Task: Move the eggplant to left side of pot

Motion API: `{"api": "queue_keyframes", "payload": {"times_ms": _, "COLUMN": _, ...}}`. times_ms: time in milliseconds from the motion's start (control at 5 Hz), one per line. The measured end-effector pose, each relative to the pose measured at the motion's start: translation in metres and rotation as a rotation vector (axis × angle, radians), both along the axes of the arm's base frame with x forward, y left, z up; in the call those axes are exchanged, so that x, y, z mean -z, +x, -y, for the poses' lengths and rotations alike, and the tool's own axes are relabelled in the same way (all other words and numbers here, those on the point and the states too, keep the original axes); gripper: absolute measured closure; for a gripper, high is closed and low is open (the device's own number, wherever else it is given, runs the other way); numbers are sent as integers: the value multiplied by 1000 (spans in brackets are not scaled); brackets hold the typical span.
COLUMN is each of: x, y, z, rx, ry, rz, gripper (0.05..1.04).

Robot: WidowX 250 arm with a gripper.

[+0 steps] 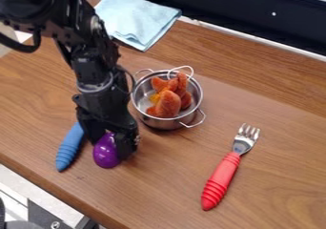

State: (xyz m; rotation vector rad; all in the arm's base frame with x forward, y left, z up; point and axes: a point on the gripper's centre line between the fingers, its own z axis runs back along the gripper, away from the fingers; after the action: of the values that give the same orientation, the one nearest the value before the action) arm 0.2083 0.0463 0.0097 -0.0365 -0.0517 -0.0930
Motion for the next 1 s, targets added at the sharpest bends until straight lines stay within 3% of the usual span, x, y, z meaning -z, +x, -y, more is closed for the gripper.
{"api": "queue_keyframes", "payload": {"times_ms": 200, "x": 2, "y": 0, "z": 1, "rx": 4, "ry": 11, "rz": 7, "gripper": 153}}
{"api": "queue_keyframes", "payload": {"times_ms": 400, "x": 3, "y": -1, "z": 1, "rx": 14, "ry": 17, "rz": 12, "gripper": 400}}
{"api": "queue_keyframes", "payload": {"times_ms": 800, "x": -11, "y": -15, "z": 9, "rx": 46, "ry": -4, "rz": -20, "gripper": 428}}
{"api": "queue_keyframes", "payload": {"times_ms": 1000, "x": -33, "y": -20, "z": 11, "rx": 25, "ry": -41, "rz": -1, "gripper": 428}}
